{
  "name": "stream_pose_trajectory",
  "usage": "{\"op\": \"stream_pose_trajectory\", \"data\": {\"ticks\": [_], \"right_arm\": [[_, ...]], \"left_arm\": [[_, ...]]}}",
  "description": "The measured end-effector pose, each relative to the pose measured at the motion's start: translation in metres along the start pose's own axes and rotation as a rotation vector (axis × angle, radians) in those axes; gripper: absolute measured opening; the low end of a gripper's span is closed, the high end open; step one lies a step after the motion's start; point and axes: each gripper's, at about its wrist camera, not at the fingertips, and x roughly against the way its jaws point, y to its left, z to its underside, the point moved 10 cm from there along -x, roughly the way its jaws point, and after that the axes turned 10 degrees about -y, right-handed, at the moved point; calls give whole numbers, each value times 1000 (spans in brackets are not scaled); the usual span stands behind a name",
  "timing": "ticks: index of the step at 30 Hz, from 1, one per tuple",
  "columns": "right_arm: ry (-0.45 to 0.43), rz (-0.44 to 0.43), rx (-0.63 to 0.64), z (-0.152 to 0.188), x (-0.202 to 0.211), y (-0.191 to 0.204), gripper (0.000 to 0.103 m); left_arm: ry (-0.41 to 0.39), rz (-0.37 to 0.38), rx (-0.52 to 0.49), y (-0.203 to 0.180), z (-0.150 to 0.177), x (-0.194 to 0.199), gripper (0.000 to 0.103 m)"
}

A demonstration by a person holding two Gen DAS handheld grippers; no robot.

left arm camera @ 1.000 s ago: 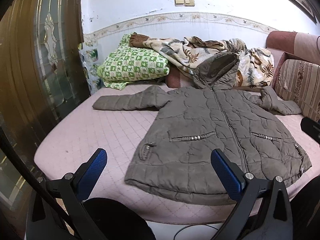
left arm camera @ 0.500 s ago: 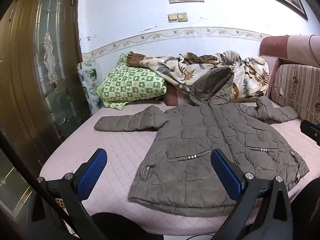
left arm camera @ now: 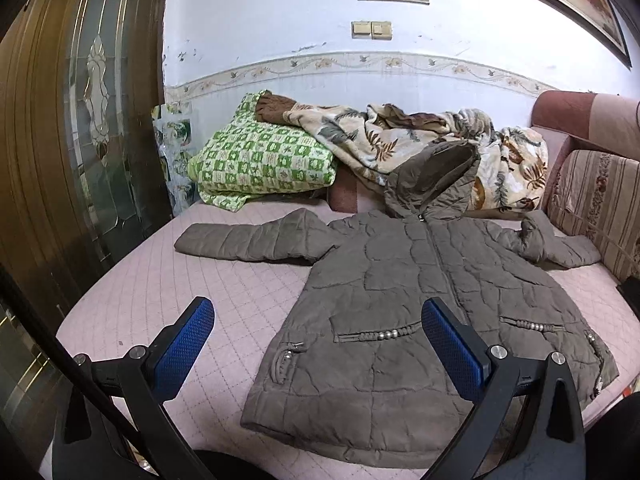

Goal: Fold large clothes
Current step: 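Move the right tool toward the jacket sleeve nearest it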

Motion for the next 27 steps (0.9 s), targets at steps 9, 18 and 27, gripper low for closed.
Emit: {"op": "stream_pose_trajectory", "data": {"ticks": [9,18,27], "right_arm": [[4,-15,49,-6,-15,12,102],[68,-11,19,0,-45,-1,102],[94,48,15,-3,-68,-28,102]], "left_arm": [[71,15,13,-7,17,-37,103],[164,53,25,-28,27,-87,103],[231,59,59,-48,27,-149,103]]}}
